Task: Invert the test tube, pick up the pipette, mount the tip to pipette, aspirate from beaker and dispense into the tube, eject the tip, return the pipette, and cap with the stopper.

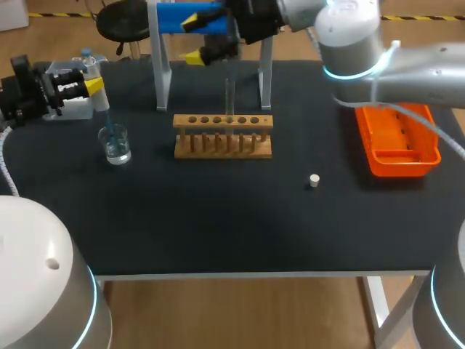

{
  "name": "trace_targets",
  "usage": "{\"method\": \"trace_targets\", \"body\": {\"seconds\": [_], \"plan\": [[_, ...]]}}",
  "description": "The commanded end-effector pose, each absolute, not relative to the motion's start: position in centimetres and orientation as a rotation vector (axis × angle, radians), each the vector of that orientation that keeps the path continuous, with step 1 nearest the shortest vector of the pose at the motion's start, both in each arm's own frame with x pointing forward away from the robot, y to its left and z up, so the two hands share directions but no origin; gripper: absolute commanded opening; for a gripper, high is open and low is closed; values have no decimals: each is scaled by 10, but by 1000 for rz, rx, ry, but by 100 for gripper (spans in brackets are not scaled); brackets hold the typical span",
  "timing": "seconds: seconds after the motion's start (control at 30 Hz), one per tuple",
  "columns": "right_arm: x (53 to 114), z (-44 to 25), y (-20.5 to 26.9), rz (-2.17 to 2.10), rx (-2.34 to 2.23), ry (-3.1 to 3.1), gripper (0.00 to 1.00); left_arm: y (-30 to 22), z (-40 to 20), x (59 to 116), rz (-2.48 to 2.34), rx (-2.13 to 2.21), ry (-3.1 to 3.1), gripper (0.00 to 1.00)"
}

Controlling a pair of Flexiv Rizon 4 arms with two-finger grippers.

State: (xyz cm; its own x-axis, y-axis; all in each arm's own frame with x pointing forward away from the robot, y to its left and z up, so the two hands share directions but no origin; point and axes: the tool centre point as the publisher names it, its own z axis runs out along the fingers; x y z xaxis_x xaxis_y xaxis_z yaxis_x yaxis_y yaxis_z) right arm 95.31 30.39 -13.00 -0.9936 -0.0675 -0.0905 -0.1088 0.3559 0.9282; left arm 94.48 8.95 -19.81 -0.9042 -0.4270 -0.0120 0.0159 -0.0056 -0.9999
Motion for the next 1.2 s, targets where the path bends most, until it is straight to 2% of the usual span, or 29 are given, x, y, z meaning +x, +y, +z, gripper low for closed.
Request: {"method": "trace_targets", "body": {"seconds": [0.03,0.5,1.2], "plan": [[952,-130,253,1744,-135,2560,100,90,-198,945,-1980,-428,1964,0],[966,-179,204,1713,-105,2554,100,90,-198,945,-1980,-428,1964,0],[983,-246,207,1701,-210,2539,100,90,-198,945,-1980,-428,1964,0]]}}
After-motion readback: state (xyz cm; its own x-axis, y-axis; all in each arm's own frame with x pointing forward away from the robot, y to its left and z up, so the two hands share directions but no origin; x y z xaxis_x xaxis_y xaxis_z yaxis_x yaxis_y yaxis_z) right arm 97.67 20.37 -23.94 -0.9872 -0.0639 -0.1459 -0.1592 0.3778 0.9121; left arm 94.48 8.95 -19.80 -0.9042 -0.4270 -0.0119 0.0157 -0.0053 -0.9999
